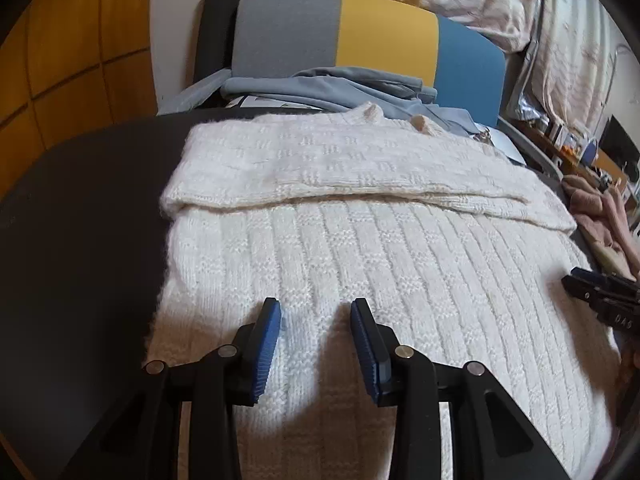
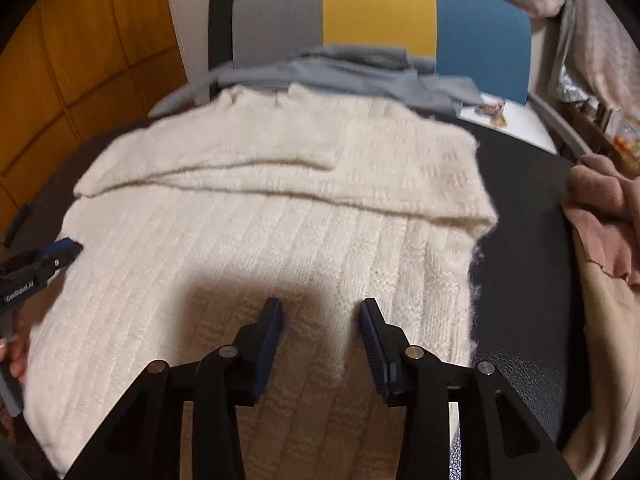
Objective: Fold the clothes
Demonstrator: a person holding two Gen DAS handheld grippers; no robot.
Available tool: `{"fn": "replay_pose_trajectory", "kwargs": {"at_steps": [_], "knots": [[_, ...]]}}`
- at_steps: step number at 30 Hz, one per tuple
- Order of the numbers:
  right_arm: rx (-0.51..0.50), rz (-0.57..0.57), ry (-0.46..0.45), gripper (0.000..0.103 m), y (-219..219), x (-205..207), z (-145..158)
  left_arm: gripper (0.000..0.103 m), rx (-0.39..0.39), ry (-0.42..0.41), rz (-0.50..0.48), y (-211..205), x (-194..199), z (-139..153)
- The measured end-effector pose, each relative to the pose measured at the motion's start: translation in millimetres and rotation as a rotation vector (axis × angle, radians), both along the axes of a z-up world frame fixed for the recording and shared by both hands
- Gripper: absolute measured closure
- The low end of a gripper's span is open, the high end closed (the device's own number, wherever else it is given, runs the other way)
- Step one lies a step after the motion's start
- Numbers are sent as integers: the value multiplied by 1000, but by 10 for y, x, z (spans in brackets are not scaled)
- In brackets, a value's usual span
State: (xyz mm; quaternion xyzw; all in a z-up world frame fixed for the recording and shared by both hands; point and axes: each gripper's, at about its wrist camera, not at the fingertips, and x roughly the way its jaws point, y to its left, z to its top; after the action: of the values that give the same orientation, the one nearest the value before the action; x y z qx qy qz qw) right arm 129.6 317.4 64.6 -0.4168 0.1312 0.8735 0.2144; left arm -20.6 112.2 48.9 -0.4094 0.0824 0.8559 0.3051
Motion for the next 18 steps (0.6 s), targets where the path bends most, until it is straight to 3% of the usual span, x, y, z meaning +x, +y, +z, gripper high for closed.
{"fn": "replay_pose_trajectory", "kwargs": {"at_steps": [11,18], "knots": [[50,-21,-1,52,-16,40,13,66,16,-35,82,-587,314,42],[44,-6,-27,47,-200,395,102,66,50,-23,87,-939,525,15]]}}
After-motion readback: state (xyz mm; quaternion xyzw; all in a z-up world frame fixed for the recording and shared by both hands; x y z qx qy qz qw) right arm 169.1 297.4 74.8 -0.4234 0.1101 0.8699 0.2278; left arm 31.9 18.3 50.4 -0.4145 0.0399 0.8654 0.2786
